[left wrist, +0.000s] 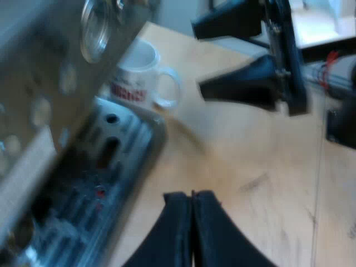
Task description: Put the handle in the coffee machine
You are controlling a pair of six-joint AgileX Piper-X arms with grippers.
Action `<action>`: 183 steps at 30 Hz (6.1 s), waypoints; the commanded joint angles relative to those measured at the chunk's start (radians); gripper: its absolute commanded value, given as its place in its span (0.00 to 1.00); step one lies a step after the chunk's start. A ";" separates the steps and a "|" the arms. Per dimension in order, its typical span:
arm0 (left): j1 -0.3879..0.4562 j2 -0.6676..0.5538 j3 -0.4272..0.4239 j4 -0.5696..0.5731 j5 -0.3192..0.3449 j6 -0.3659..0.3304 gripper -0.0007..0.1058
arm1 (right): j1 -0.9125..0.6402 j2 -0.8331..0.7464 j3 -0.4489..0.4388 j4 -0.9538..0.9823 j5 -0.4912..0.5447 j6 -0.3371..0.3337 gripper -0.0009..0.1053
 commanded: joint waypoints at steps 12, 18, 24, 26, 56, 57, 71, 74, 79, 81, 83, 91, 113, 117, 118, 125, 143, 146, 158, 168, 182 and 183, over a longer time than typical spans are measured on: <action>-0.002 -0.103 -0.005 -0.410 -0.211 -0.558 0.01 | -0.209 -0.009 -0.155 0.343 -0.418 0.115 0.74; -0.024 -0.131 -0.005 -0.479 -0.487 -0.629 0.01 | -0.410 -0.024 -0.155 0.343 -0.541 0.128 0.74; -0.125 -0.167 -0.005 -0.517 -0.567 -0.634 0.01 | -0.600 -0.077 -0.155 0.343 -0.642 0.143 0.74; -0.178 -0.171 -0.005 -0.520 -0.610 -0.634 0.01 | -0.661 -0.099 -0.155 0.351 -0.664 0.143 0.74; -0.042 -0.747 0.417 -0.604 -0.724 -0.687 0.01 | -0.922 -0.834 -0.141 0.821 -0.665 -0.084 0.74; -0.042 -0.759 0.430 -0.604 -0.719 -0.694 0.01 | -0.922 -0.843 -0.139 0.823 -0.662 -0.084 0.74; -0.042 -1.015 0.527 -0.451 -0.684 -0.797 0.01 | -0.920 -1.004 -0.045 0.921 -0.688 -0.060 0.74; -0.042 -1.047 0.527 -0.393 -0.684 -0.797 0.01 | -0.920 -1.004 -0.025 0.921 -0.688 -0.053 0.74; -0.042 -1.126 0.543 -0.385 -0.683 -0.797 0.01 | -0.920 -1.004 0.020 0.918 -0.688 -0.053 0.74; -0.042 -1.153 0.545 -0.389 -0.682 -0.797 0.01 | -0.920 -1.004 0.034 0.918 -0.688 -0.053 0.74; -0.042 -1.177 0.559 -0.388 -0.682 -0.790 0.01 | -0.920 -1.004 0.058 0.918 -0.688 -0.030 0.74; -0.061 -1.176 0.654 -0.478 -0.727 -0.790 0.01 | -0.920 -1.004 0.121 0.870 -0.688 -0.012 0.74; -0.074 -1.176 0.713 -0.493 -1.087 -0.873 0.01 | -0.920 -1.002 0.249 0.754 -0.733 0.016 0.74; -0.083 -1.176 0.713 -0.493 -1.087 -0.873 0.01 | -0.920 -1.002 0.249 0.754 -0.733 0.016 0.74; -0.084 -1.176 0.713 -0.493 -1.087 -0.873 0.01 | -0.920 -1.002 0.249 0.754 -0.733 0.016 0.74; -0.085 -1.176 0.713 -0.493 -1.129 -0.873 0.01 | -0.920 -1.002 0.249 0.754 -0.733 0.016 0.74; -0.096 -1.176 0.713 -0.493 -1.072 -0.842 0.07 | -0.920 -1.002 0.249 0.754 -0.733 0.016 0.74; -0.096 -1.176 0.713 -0.493 -1.076 -0.842 0.30 | -0.920 -1.002 0.249 0.754 -0.733 0.016 0.74; -0.108 -1.176 0.713 -0.493 -1.068 -0.842 0.52 | -0.920 -1.002 0.249 0.754 -0.733 0.016 0.74; -0.108 -1.176 0.713 -0.493 -1.068 -0.842 0.52 | -0.920 -1.002 0.249 0.754 -0.730 0.016 0.74; -0.144 -1.178 0.713 -0.493 -1.068 -0.842 0.52 | -0.920 -1.002 0.249 0.754 -0.730 0.016 0.74; -0.142 -1.179 0.713 -0.493 -1.068 -0.842 0.52 | -0.920 -1.002 0.249 0.754 -0.730 0.016 0.74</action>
